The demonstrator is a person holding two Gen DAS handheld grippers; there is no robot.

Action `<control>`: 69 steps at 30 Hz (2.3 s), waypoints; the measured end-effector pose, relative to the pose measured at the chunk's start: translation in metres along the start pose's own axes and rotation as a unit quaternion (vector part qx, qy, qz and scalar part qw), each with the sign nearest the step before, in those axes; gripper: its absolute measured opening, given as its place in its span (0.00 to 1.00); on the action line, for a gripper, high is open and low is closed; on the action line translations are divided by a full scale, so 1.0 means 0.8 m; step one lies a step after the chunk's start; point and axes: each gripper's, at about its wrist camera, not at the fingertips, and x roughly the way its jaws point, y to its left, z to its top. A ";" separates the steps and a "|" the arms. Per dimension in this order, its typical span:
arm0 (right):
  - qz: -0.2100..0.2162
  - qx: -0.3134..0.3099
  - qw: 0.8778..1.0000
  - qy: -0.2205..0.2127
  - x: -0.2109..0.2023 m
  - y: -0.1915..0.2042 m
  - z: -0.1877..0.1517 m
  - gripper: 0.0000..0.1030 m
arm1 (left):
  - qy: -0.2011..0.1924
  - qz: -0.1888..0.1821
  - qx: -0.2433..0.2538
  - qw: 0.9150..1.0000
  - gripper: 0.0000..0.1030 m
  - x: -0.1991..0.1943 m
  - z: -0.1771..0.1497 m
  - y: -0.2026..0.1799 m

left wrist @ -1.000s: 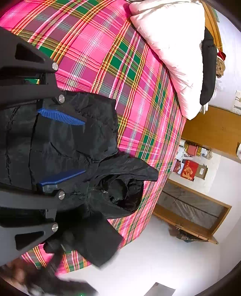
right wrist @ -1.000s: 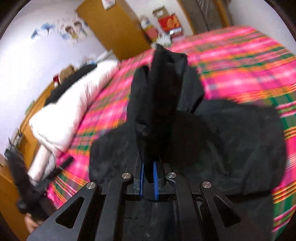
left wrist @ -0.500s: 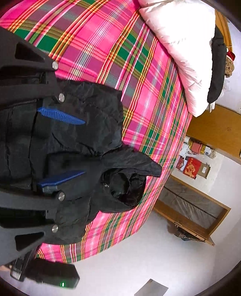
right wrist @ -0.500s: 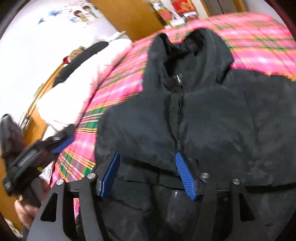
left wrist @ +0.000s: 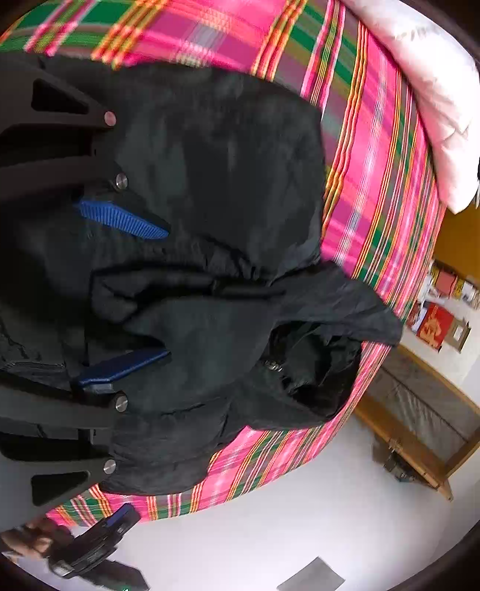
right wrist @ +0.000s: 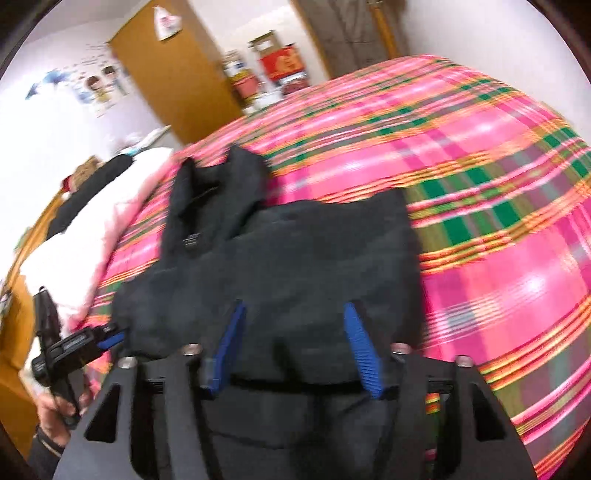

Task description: Fold large clothes

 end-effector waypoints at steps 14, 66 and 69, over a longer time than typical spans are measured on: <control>-0.042 -0.075 0.994 0.070 0.106 0.014 -0.025 0.28 | -0.008 0.099 0.077 0.992 0.11 0.017 -0.021 -0.014; -0.057 -0.132 0.987 0.078 0.081 0.037 -0.014 0.28 | -0.017 0.100 0.151 0.983 0.33 0.019 -0.027 -0.032; -0.056 -0.134 0.986 0.078 0.078 0.037 -0.017 0.28 | -0.019 0.097 0.148 0.984 0.34 0.019 -0.027 -0.030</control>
